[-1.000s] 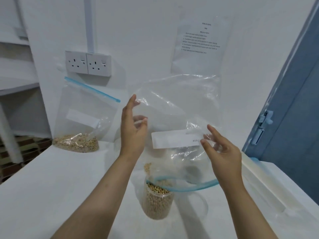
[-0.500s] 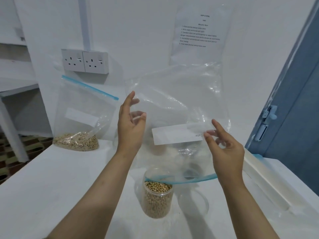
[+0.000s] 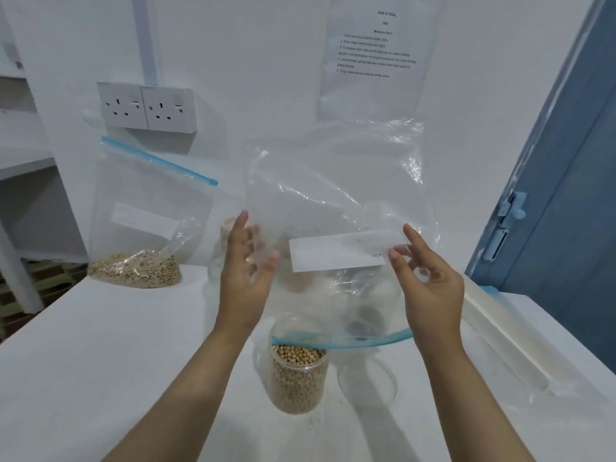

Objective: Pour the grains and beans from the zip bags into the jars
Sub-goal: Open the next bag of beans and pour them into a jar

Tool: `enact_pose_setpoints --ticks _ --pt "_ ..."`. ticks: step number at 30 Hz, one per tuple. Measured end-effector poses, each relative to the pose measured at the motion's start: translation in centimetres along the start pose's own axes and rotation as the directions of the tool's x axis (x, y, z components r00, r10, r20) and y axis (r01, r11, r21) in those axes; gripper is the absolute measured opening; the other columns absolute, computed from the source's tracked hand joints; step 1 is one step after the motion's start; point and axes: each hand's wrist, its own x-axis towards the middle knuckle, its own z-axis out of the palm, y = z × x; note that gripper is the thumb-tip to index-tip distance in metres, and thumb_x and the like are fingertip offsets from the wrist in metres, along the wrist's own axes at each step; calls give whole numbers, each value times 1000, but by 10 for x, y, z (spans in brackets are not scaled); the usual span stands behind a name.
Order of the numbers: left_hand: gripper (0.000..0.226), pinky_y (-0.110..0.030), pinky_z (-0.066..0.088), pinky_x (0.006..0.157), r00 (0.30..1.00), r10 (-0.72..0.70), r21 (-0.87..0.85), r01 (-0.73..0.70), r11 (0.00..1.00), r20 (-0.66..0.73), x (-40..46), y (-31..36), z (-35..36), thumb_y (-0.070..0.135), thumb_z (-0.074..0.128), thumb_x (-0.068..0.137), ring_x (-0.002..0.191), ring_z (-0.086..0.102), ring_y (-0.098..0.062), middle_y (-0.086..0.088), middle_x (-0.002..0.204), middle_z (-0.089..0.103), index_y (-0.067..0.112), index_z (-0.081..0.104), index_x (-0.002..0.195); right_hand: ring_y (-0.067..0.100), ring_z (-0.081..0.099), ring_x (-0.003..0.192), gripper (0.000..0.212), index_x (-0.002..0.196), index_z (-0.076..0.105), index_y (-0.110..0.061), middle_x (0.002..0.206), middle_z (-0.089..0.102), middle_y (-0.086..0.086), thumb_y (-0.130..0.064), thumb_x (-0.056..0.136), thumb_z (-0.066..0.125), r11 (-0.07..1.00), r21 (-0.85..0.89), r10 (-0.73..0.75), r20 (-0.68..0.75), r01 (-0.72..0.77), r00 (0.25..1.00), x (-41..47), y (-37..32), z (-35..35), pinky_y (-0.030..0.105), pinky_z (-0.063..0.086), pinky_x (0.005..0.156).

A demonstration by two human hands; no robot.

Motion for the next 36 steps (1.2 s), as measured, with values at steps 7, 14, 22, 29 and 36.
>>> enact_pose_setpoints --ticks 7,14,22,29,36 --pt "59 -29 51 97 979 -132 11 132 991 158 -38 -30 7 7 66 93 118 59 -13 17 126 61 51 54 130 2 62 85 42 125 64 -38 97 73 -16 -16 91 71 1000 24 9 -62 -7 998 2 5 -4 22 49 92" --pt "48 -14 50 84 954 -191 -34 204 978 233 -21 -12 4 -1 63 92 109 65 -7 9 126 63 36 59 123 3 62 84 42 124 62 -42 97 72 -19 -18 92 70 1000 -11 -27 -60 26 998 4 5 -7 17 48 87" --pt "45 -10 48 87 933 -241 -12 253 967 266 -19 -13 -3 4 65 92 120 58 -2 16 131 60 38 61 122 1 56 76 42 125 63 -38 95 71 -11 -13 92 70 999 -2 -42 -44 42 998 3 4 -4 24 48 83" --pt "45 -13 50 86 920 -240 12 249 968 311 -23 -16 -9 8 66 91 110 62 -2 13 122 66 37 60 125 3 56 78 42 125 63 -38 94 70 -13 -13 92 70 998 -18 -65 -31 64 997 5 3 -3 22 47 86" --pt "62 -33 48 105 833 -305 206 233 950 461 -30 -24 -25 25 70 90 121 59 -13 7 135 59 62 45 133 1 55 78 40 125 64 -35 96 69 -14 -14 92 69 999 -32 -42 -16 41 999 3 7 2 19 45 88"
